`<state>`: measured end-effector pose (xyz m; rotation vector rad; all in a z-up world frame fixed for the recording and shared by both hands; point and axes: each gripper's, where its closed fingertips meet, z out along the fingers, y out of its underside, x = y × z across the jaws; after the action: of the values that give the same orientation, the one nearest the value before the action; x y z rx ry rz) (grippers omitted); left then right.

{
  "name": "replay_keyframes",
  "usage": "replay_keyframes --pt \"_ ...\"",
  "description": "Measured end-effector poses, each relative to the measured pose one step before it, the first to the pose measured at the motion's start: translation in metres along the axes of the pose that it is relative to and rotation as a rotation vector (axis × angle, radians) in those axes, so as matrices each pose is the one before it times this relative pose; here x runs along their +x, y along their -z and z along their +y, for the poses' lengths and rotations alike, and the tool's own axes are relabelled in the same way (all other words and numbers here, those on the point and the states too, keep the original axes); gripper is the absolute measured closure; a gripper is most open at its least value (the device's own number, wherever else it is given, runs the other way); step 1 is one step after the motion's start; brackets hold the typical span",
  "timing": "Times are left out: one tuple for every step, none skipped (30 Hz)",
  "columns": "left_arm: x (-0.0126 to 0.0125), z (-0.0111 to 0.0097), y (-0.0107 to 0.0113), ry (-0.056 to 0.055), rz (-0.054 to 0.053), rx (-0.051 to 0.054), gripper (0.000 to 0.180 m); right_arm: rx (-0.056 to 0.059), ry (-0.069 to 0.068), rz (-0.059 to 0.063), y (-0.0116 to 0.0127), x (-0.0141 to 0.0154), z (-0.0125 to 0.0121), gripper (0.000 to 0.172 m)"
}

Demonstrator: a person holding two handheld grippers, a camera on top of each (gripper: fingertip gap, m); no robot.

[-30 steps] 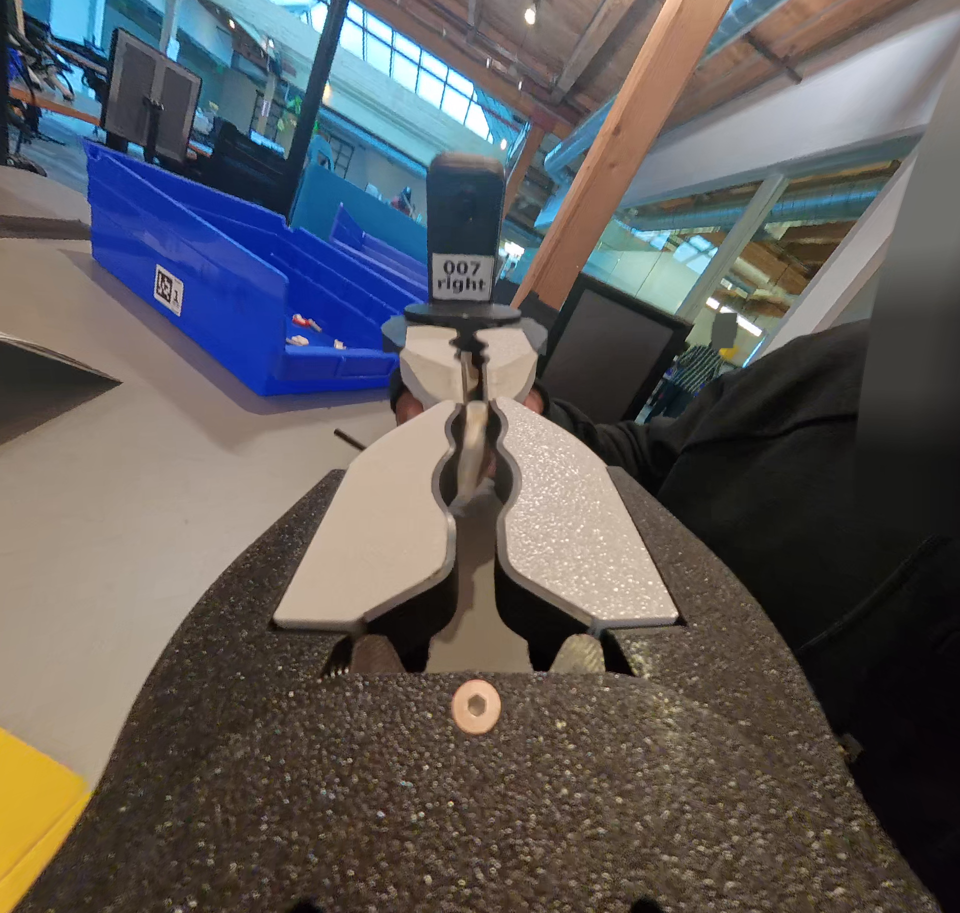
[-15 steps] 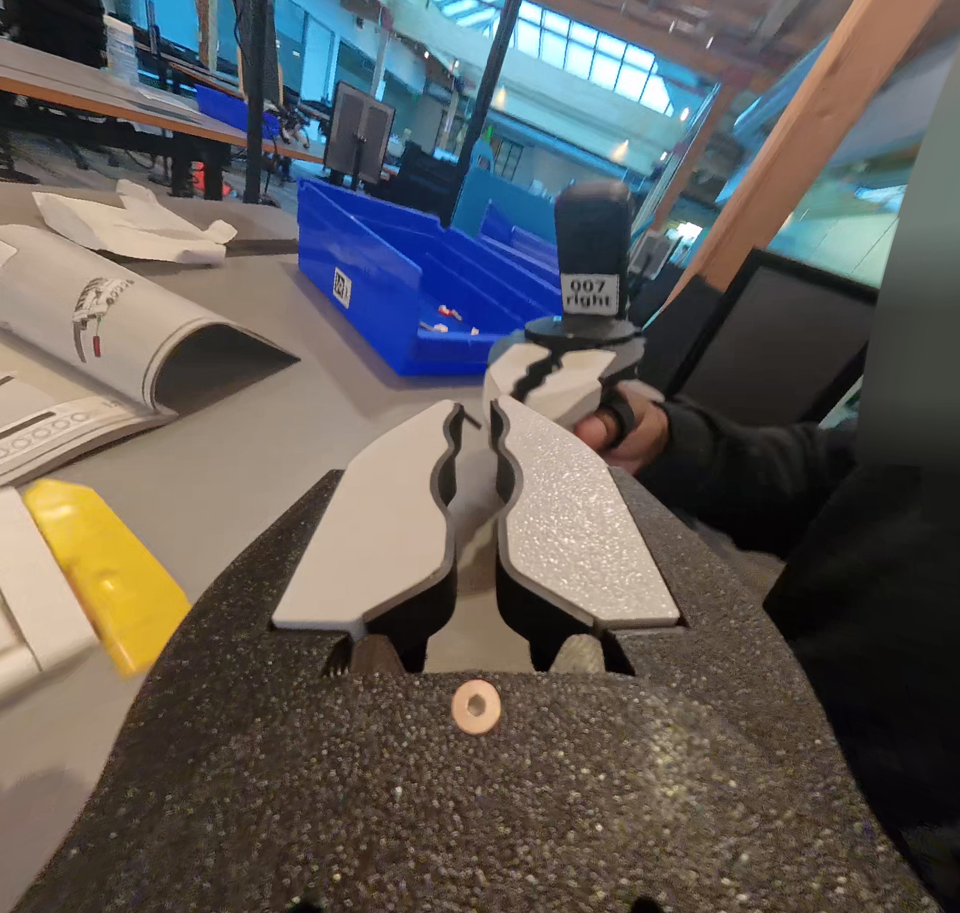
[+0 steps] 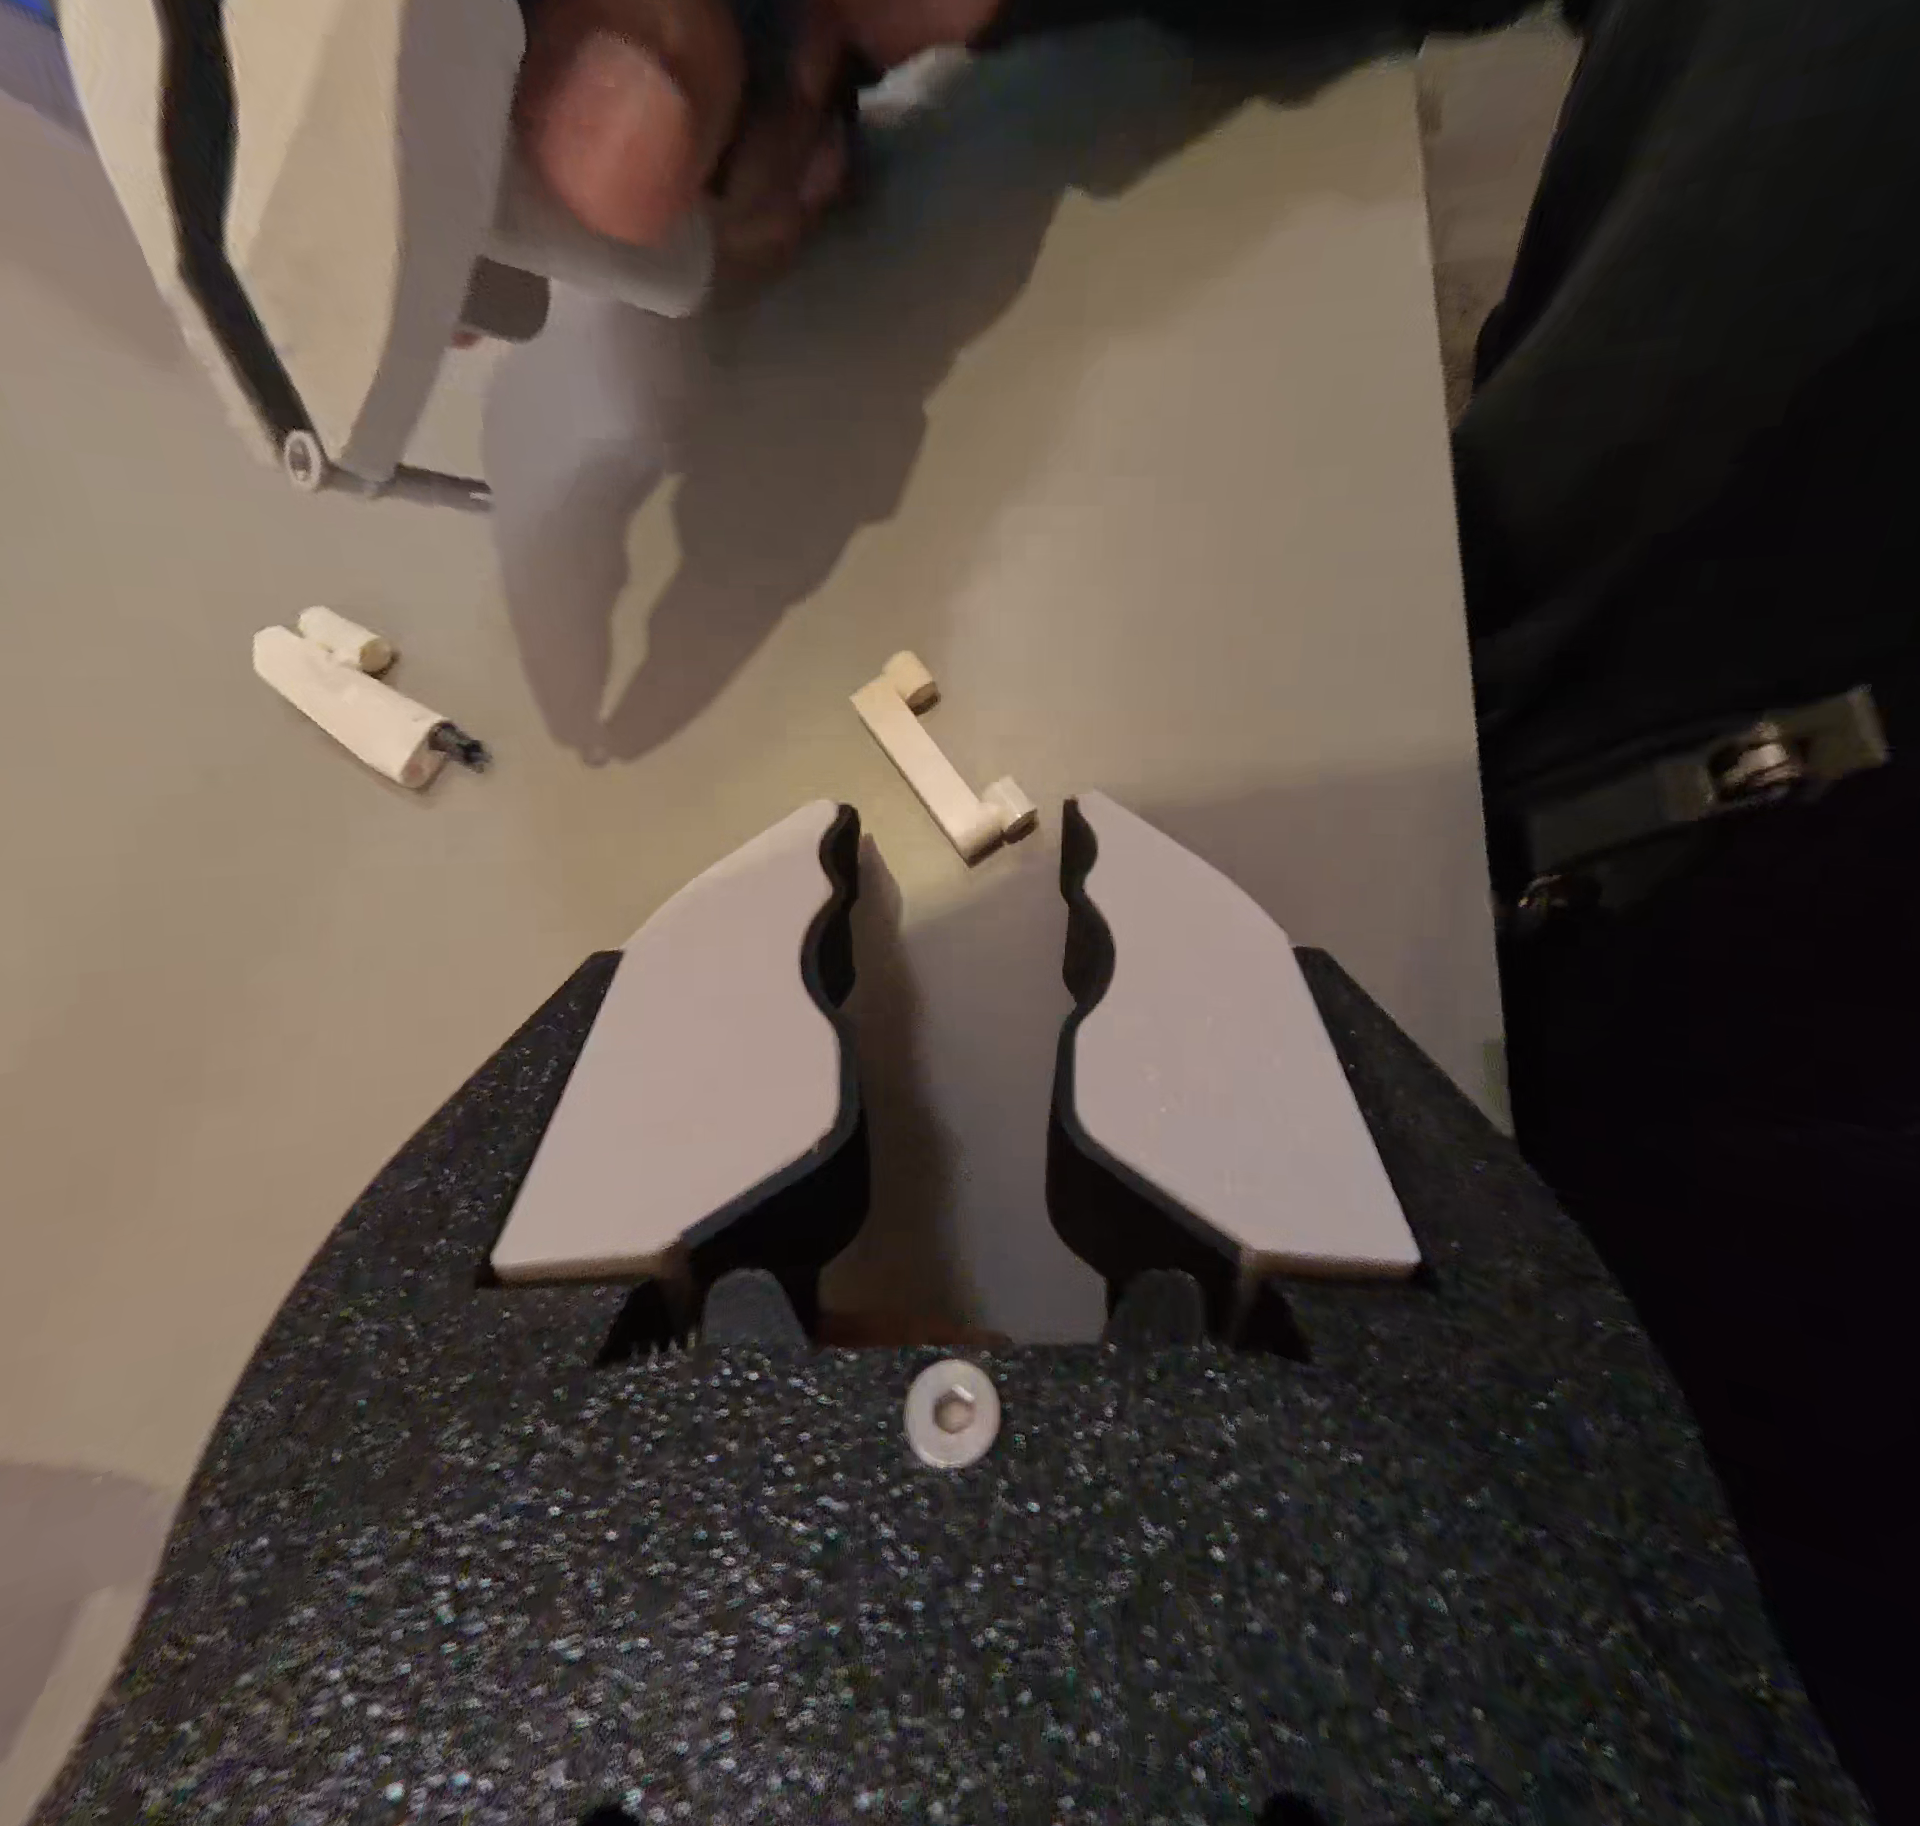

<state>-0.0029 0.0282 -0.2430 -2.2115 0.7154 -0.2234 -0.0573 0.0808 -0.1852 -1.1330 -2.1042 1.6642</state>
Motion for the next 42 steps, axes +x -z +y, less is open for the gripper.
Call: replay_keyframes --pt "0.00072 0.00040 -0.00180 -0.0124 -0.0060 -0.0149 0.145 -0.0254 0.0184 0.0192 0.00086 0.00133 0.00407 0.166" --pt "0.00007 -0.00091 -0.00101 -0.0027 -0.0049 -0.0024 0.148 -0.0289 0.0204 0.0132 0.00097 0.00027 0.00449 0.166" --pt "-0.00041 -0.00062 -0.00105 0.0039 -0.0056 -0.0063 0.152 -0.0277 0.0198 0.0082 0.00074 -0.00059 0.00422 0.166" --pt "0.00126 -0.00058 -0.00144 0.0061 0.0064 -0.0067 0.158 -0.0289 0.0191 0.0049 0.00004 -0.00178 0.00453 0.166" --pt "0.00065 -0.00104 -0.00131 0.0058 -0.0001 -0.0022 0.159 -0.0306 0.0218 0.0094 0.00101 -0.00067 0.00449 0.166" --pt "0.00023 -0.00110 -0.00112 0.0037 -0.0045 -0.0009 0.160 -0.0346 0.0284 0.0080 0.00086 -0.00050 0.00488 0.166" --pt "0.00036 -0.00095 -0.00094 0.0036 -0.0031 -0.0005 0.160 -0.0359 0.0341 0.0037 0.00010 -0.00257 0.00455 0.166" --pt "-0.00003 -0.00093 -0.00093 0.0078 -0.0037 0.0005 0.161 -0.0348 0.0356 -0.0025 0.00025 -0.00278 0.00422 0.166" --pt "-0.00088 -0.00056 -0.00064 0.0109 -0.0052 0.0004 0.161 -0.0333 0.0354 -0.0062 0.00006 -0.00344 0.00399 0.166" --pt "-0.00148 -0.00011 -0.00025 0.0118 -0.0060 0.0003 0.161 -0.0332 0.0347 -0.0110 -0.00069 -0.00431 0.00469 0.166" --pt "-0.00231 0.00035 0.00002 0.0182 -0.0070 0.0007 0.161 -0.0337 0.0316 -0.0137 -0.00112 -0.00372 0.00538 0.166" --pt "-0.00259 0.00048 0.00028 0.0242 -0.0059 0.0009 0.161 -0.0348 0.0279 -0.0126 -0.00244 -0.00356 0.00535 0.166" --pt "-0.00221 0.00040 0.00055 0.0251 -0.0017 0.0010 0.162 -0.0373 0.0258 -0.0085 -0.00458 -0.00271 0.00498 0.166" --pt "-0.00203 0.00015 0.00048 0.0233 -0.0002 0.0024 0.162 -0.0345 0.0268 -0.0129 -0.00388 -0.00403 0.00474 0.166" --pt "-0.00192 -0.00017 0.00034 0.0240 0.0013 0.0039 0.162 -0.0240 0.0233 -0.0089 -0.00414 -0.00348 0.00295 0.166" --pt "-0.00123 -0.00053 0.00053 0.0242 0.0076 0.0040 0.161 0.0023 0.0145 0.0064 -0.00179 0.00019 -0.00156 0.166" --pt "-0.00078 -0.00087 0.00039 0.0211 0.0113 0.0055 0.162 -0.0012 0.0087 0.0037 -0.00148 0.00036 -0.00070 0.166" --pt "-0.00138 -0.00074 0.00050 0.0231 0.0086 0.0046 0.162 0.0009 0.0105 -0.0004 -0.00091 -0.00146 -0.00150 0.165" --pt "-0.00230 -0.00092 0.00060 0.0308 0.0045 0.0053 0.162 -0.0002 0.0141 0.0026 -0.00118 -0.00015 -0.00052 0.165" --pt "-0.00076 -0.00129 0.00091 0.0266 0.0139 0.0093 0.162 -0.0018 0.0161 0.0155 -0.00068 0.00122 -0.00016 0.165" --pt "-0.00039 -0.00153 0.00146 0.0202 0.0143 0.0136 0.162 -0.0045 0.0172 0.0266 0.00145 0.00013 -0.00012 0.164" --pt "-0.00092 -0.00213 0.00176 0.0186 0.0085 0.0193 0.162 -0.0016 0.0197 0.0336 0.00039 0.00233 -0.00045 0.162" --pt "-0.00060 -0.00199 0.00176 0.0192 0.0105 0.0189 0.162 0.0064 0.0233 0.0405 0.00126 0.00278 -0.00186 0.160" --pt "0.00020 -0.00155 0.00179 0.0168 0.0136 0.0148 0.162 0.0152 0.0202 0.0407 0.00093 0.00265 -0.00417 0.158" --pt "-0.00073 -0.00215 0.00166 0.0135 0.0048 0.0200 0.162 0.0177 0.0159 0.0343 0.00107 0.00254 -0.00372 0.155" --pt "-0.00019 -0.00208 0.00162 0.0122 0.0080 0.0197 0.162 0.0193 0.0150 0.0266 0.00069 0.00119 -0.00507 0.152" --pt "0.00048 -0.00190 0.00149 0.0128 0.0129 0.0178 0.162 0.0194 0.0143 0.0230 -0.00024 0.00131 -0.00524 0.150" --pt "0.00027 -0.00170 0.00148 0.0139 0.0119 0.0165 0.162 0.0164 0.0180 0.0181 -0.00074 -0.00017 -0.00467 0.148" --pt "0.00049 -0.00185 0.00151 0.0129 0.0120 0.0170 0.162 0.0094 0.0225 0.0223 -0.00109 -0.00064 -0.00519 0.147" --pt "0.00161 -0.00166 0.00142 0.0085 0.0165 0.0165 0.162 0.0007 0.0264 0.0300 -0.00183 -0.00050 -0.00470 0.146" --pt "0.00261 -0.00109 0.00130 0.0144 0.0216 0.0132 0.162 -0.0032 0.0310 0.0399 -0.00207 0.00156 -0.00279 0.146" --pt "0.00337 -0.00214 0.00131 0.0164 0.0247 0.0207 0.162 -0.0045 0.0334 0.0229 -0.00214 -0.00123 -0.00299 0.145" --pt "0.00397 -0.00222 0.00146 0.0113 0.0251 0.0231 0.162 -0.0140 0.0289 0.0259 -0.00298 -0.00024 -0.00188 0.145" --pt "0.00438 -0.00236 0.00157 0.0070 0.0251 0.0225 0.162 -0.0194 0.0258 0.0359 -0.00305 0.00131 -0.00084 0.146" --pt "0.00341 -0.00277 0.00199 0.0051 0.0165 0.0256 0.162 -0.0236 0.0250 0.0341 -0.00195 -0.00022 -0.00179 0.150" --pt "0.00219 -0.00315 0.00231 0.0035 0.0079 0.0275 0.162 -0.0107 0.0247 0.0307 -0.00121 0.00082 -0.00219 0.158" --pt "0.00165 -0.00377 0.00285 -0.0008 0.0035 0.0303 0.162 0.0015 0.0151 0.0271 0.00016 0.00107 -0.00409 0.161" --pt "0.00071 -0.00456 0.00325 -0.0088 -0.0060 0.0326 0.162 0.0021 -0.0109 0.0290 0.00066 0.00327 -0.00378 0.162" --pt "0.00190 -0.00882 0.00451 -0.0250 -0.0058 0.0577 0.162 0.0085 -0.0294 0.0100 0.00220 0.00261 -0.00319 0.163" --pt "0.00306 -0.01487 0.00622 -0.0429 -0.0073 0.0961 0.161 0.0195 -0.0338 0.0093 0.00234 0.00315 -0.00409 0.164" --pt "0.00363 -0.02065 0.00756 -0.0579 -0.0096 0.1280 0.161 0.0228 -0.0378 0.0122 0.00251 0.00429 -0.00361 0.164" --pt "0.00486 -0.02550 0.00799 -0.0668 -0.0059 0.1517 0.161 0.0207 -0.0400 0.0052 0.00192 0.00411 -0.00325 0.164"
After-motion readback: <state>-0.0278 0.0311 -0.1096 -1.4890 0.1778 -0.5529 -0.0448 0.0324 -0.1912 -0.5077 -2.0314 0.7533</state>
